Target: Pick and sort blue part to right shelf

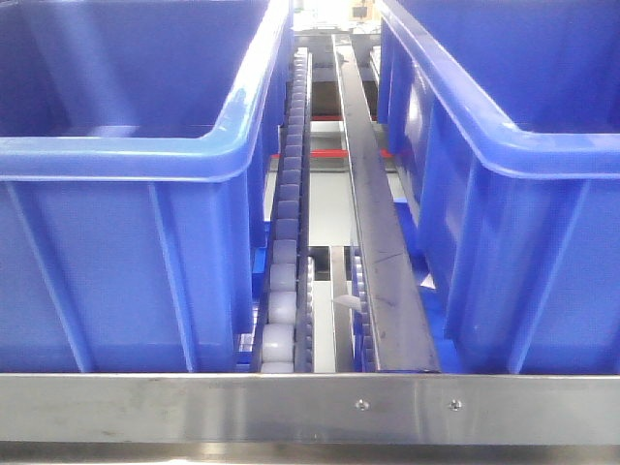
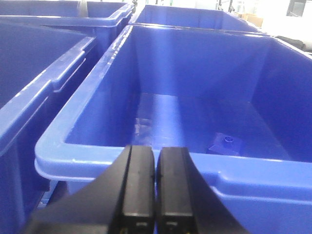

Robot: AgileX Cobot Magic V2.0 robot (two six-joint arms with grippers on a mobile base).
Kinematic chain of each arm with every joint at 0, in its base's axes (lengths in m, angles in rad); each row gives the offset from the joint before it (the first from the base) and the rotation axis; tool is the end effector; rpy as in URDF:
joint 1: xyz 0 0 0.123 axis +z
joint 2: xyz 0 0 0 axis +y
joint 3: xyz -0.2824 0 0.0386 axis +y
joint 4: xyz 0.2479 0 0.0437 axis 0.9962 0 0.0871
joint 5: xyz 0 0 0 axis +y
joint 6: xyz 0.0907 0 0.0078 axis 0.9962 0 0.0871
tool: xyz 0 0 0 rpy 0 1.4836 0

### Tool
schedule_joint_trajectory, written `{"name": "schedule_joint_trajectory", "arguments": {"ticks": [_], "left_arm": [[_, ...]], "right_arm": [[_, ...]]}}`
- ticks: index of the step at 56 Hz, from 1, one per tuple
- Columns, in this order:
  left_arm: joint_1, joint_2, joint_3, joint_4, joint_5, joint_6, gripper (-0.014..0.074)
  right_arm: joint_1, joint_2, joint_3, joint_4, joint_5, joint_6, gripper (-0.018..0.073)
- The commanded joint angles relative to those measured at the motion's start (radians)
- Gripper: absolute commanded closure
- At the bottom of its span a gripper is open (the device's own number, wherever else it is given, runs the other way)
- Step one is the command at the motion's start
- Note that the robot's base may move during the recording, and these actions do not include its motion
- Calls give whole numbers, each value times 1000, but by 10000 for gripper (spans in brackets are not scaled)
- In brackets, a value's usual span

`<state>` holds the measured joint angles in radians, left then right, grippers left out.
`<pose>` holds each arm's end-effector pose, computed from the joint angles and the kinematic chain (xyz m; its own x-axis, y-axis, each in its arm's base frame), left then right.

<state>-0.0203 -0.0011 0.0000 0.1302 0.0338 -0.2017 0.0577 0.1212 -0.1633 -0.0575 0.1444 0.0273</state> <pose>0.0563 -0.0007 0.2101 0.0535 -0.0726 -0.9959 0.0198 0.9972 -0.0716 0.0611 0.0028 0.2481 -0.0134 -0.0304 -0.9994 -0.0498 0.9983 -0.0297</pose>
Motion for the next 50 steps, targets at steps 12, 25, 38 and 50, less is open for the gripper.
{"name": "schedule_joint_trajectory", "arguments": {"ticks": [12,25,38,50], "left_arm": [[-1,-28,36,-9,-90,2,472],[-1,-27,36,-9,-90,2,472],[-1,-27,36,-9,-90,2,472],[-1,-27,36,-9,-90,2,472]], "right_arm": [[-10,-151,188,92,-231,3,513],[-12,-150,184,104,-166,2,513],[-12,-150,184,104,-164,2,513],[-12,-150,184,104,-164,2,513]]}}
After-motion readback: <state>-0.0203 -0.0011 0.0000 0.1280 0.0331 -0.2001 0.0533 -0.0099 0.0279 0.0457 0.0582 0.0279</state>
